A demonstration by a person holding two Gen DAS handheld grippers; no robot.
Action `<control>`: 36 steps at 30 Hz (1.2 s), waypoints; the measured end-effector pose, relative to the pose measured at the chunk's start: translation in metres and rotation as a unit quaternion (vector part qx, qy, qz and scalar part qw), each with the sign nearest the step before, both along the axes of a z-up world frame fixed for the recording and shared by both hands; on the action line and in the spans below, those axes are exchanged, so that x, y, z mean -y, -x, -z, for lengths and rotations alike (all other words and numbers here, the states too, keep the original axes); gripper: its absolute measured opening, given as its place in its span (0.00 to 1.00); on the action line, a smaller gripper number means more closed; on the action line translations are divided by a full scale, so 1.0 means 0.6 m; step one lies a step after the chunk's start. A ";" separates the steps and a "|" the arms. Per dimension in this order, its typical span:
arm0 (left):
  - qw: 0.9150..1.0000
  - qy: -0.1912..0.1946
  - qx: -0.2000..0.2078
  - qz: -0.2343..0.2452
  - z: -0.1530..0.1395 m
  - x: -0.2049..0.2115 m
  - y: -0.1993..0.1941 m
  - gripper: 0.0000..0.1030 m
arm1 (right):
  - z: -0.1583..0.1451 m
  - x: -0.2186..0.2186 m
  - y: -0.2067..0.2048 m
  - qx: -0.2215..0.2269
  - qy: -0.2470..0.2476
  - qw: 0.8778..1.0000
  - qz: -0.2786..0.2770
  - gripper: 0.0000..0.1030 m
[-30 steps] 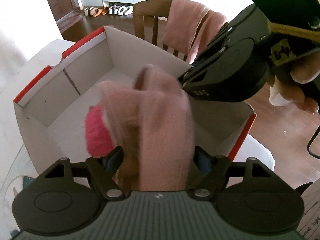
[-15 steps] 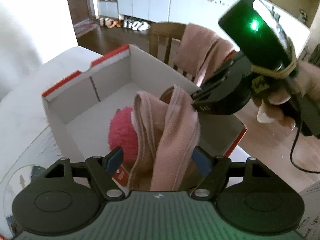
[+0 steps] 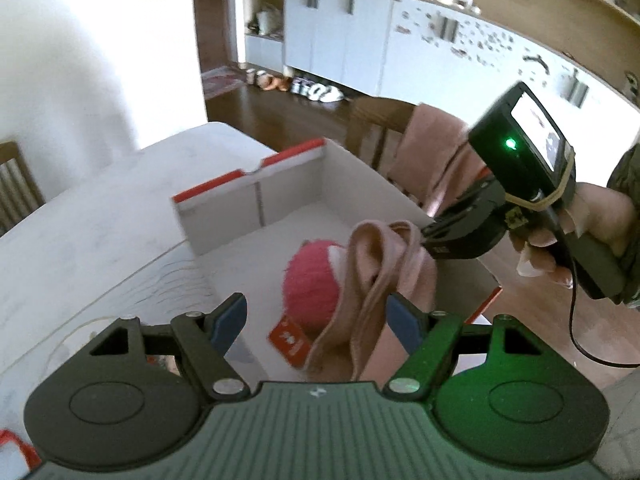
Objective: Organize objects
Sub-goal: 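Lower the towel onto the plush toy and open the left gripper, then move the left gripper back to the pile and grasp the red cloth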
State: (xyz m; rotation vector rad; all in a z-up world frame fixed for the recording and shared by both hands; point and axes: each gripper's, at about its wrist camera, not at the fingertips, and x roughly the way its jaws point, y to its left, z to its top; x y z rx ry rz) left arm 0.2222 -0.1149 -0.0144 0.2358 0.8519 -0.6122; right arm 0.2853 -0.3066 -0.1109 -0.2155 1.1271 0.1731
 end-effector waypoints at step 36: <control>0.967 -0.030 -0.025 -0.253 0.104 -0.328 0.137 1.00 | 0.001 -0.008 0.000 -0.010 0.009 1.000 -0.012 0.05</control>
